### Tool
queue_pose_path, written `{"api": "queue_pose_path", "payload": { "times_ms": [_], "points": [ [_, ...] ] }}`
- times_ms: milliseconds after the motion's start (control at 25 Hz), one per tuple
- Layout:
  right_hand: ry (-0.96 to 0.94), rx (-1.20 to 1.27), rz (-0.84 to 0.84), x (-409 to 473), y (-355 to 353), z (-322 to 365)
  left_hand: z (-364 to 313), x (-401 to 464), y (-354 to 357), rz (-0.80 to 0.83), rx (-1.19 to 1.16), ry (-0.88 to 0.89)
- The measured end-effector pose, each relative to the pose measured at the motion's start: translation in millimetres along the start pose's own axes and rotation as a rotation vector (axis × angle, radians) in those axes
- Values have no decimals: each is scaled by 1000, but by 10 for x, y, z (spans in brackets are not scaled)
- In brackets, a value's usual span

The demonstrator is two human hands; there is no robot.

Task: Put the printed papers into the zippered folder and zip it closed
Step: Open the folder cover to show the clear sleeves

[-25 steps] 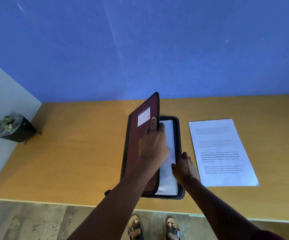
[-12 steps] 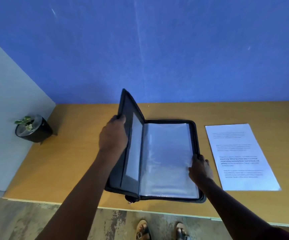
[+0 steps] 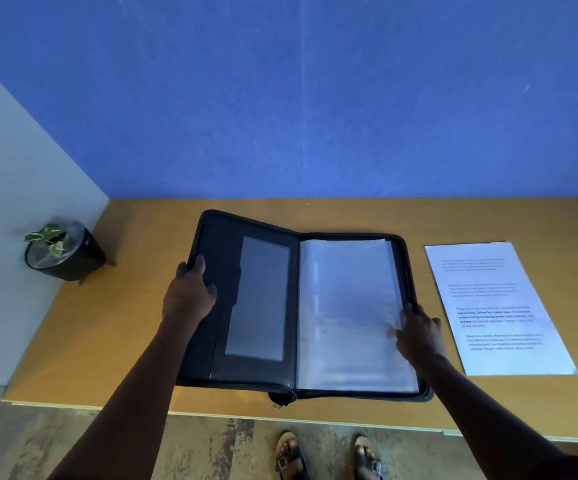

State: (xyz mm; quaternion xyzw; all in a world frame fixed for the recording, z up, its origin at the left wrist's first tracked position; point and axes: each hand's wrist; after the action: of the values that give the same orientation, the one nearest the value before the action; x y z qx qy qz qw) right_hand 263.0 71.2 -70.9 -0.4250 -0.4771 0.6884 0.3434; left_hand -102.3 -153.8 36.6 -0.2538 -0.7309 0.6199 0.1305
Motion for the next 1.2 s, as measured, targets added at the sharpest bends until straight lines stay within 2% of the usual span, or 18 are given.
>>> {"api": "queue_pose_path", "payload": {
  "times_ms": [160,360,760,960,1080,1200],
  "points": [
    [-2,-48,-2,46,60,-26,320,192,339,176,-18,-28],
    [25,-39,-19,52,44,-30,432,274,604,264,-135,-19],
    [42,-75,-37,13,-74,63,517,242,915,210,-179,37],
    [54,4,-34,-53,-52,83,486,260,893,176,-208,16],
    [50,40,-41,-58,-95,81,436,248,895,168,-192,46],
    [100,185,-85,-39,-153,102,380,266,859,148,-195,108]
  ]
}}
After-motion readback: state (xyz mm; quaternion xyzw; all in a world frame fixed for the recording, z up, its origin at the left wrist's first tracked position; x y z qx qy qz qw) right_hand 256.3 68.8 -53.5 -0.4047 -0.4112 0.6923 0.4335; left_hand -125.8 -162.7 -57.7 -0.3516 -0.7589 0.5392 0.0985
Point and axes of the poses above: each hand's wrist, its own x-axis towards the middle knuckle, its own y-axis out of the palm, z = x × y, and after that the axes turned 6 degrees about -z, right-handed
